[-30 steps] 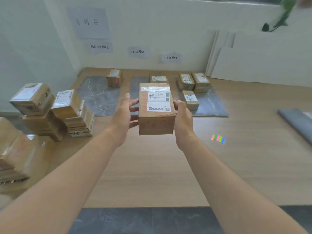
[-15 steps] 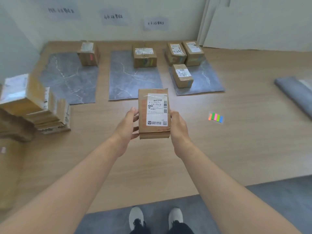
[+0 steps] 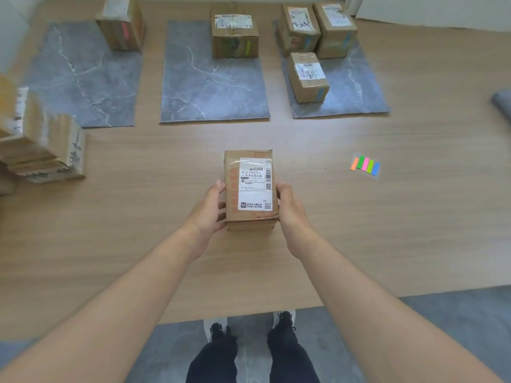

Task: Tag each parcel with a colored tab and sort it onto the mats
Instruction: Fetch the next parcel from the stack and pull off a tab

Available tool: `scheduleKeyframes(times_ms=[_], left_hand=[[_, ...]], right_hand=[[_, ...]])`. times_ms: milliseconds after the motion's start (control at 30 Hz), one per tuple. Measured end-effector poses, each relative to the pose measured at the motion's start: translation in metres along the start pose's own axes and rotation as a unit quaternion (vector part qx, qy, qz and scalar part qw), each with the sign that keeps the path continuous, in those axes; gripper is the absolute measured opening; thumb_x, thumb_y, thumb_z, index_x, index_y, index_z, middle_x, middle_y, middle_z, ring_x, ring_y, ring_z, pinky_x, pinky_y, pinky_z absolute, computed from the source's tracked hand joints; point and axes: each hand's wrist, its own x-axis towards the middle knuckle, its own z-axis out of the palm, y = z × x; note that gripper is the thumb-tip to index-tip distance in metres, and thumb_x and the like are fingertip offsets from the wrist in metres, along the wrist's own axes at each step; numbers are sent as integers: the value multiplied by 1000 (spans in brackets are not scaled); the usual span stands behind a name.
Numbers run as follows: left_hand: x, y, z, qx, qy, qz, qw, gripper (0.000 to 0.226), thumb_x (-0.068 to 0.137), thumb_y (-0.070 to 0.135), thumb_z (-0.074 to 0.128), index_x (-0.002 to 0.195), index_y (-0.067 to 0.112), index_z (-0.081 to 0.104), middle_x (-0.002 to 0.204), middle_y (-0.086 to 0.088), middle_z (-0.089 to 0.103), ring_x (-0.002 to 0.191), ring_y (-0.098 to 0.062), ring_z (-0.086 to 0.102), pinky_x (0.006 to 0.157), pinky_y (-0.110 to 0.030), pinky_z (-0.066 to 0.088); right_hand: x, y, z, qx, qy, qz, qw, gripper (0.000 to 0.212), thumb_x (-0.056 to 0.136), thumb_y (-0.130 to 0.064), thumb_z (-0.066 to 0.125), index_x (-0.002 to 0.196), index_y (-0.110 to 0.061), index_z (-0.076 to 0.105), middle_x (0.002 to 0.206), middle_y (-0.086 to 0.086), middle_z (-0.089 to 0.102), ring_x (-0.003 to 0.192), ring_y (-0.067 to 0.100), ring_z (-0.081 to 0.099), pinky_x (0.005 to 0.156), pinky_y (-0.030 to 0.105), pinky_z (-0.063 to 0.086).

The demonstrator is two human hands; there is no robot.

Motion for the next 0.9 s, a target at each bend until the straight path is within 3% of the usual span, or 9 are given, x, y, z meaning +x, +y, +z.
scheduleKeyframes(times_ms=[100, 233, 333, 400, 467, 567, 600, 733, 900], left_hand=[[0, -5, 2, 5, -1, -9, 1000, 31, 105, 50, 34, 110, 34, 60, 99, 2, 63, 94, -18, 66, 95, -33, 50], [-2, 1, 1, 38, 17, -8, 999, 45, 103, 55, 35, 139, 32, 49, 129, -3, 56, 123, -25, 54, 104, -37, 45], [-2, 13, 3, 73, 34, 38, 996, 40, 104, 53, 34, 138, 37, 46, 136, 7, 47, 131, -16, 40, 116, -40, 33], [-7, 29, 11, 66, 38, 77, 994, 29, 105, 49, 33, 125, 38, 51, 136, 9, 48, 130, -14, 40, 119, -41, 30], [-6, 43, 26, 52, 42, 103, 992, 27, 105, 46, 34, 124, 37, 49, 137, 6, 50, 129, -17, 45, 113, -35, 36], [-11, 61, 56, 31, 15, 107, 994, 30, 105, 45, 33, 131, 36, 44, 120, 6, 59, 96, -9, 57, 70, -14, 51], [-12, 64, 67, 35, 2, 105, 994, 32, 104, 46, 34, 132, 34, 46, 119, 6, 60, 93, -8, 57, 66, -15, 51], [-2, 66, 122, 65, -35, 101, 992, 46, 102, 49, 37, 141, 29, 51, 144, 0, 52, 128, -25, 48, 111, -39, 41], [18, 56, 197, 78, -61, 77, 992, 46, 102, 50, 33, 139, 31, 55, 140, -1, 54, 130, -29, 48, 109, -43, 42]], right_hand=[[2, 1, -1, 4, 2, 11, 1000, 42, 105, -37, 34, 109, -14, 69, 98, -8, 73, 85, 9, 60, 66, 21, 38], [3, 1, -6, 16, 20, -1, 1000, 40, 107, -38, 32, 107, -17, 67, 89, -19, 64, 80, -1, 55, 73, 24, 39], [-6, -5, -12, 34, 45, -20, 998, 58, 105, -56, 29, 141, -21, 58, 135, -13, 61, 125, 11, 54, 108, 31, 36], [-11, -12, -22, 53, 64, -36, 996, 70, 100, -66, 26, 148, -23, 53, 149, -9, 55, 138, 17, 48, 119, 42, 33], [-11, -16, -39, 77, 84, -55, 992, 67, 103, -65, 25, 145, -22, 57, 146, -9, 57, 137, 18, 50, 119, 46, 35], [-6, -23, -72, 115, 116, -72, 984, 61, 107, -58, 27, 140, -18, 61, 140, -6, 61, 130, 19, 56, 116, 45, 40], [-3, -24, -84, 127, 125, -73, 981, 59, 108, -55, 28, 138, -17, 62, 138, -5, 63, 127, 19, 58, 115, 45, 42], [15, -23, -136, 159, 140, -71, 975, 50, 109, -47, 32, 128, -16, 67, 128, -3, 67, 118, 22, 63, 107, 41, 48], [54, -23, -199, 153, 143, -61, 976, 31, 108, -34, 39, 109, -23, 68, 122, -1, 70, 114, 24, 66, 101, 42, 50]])
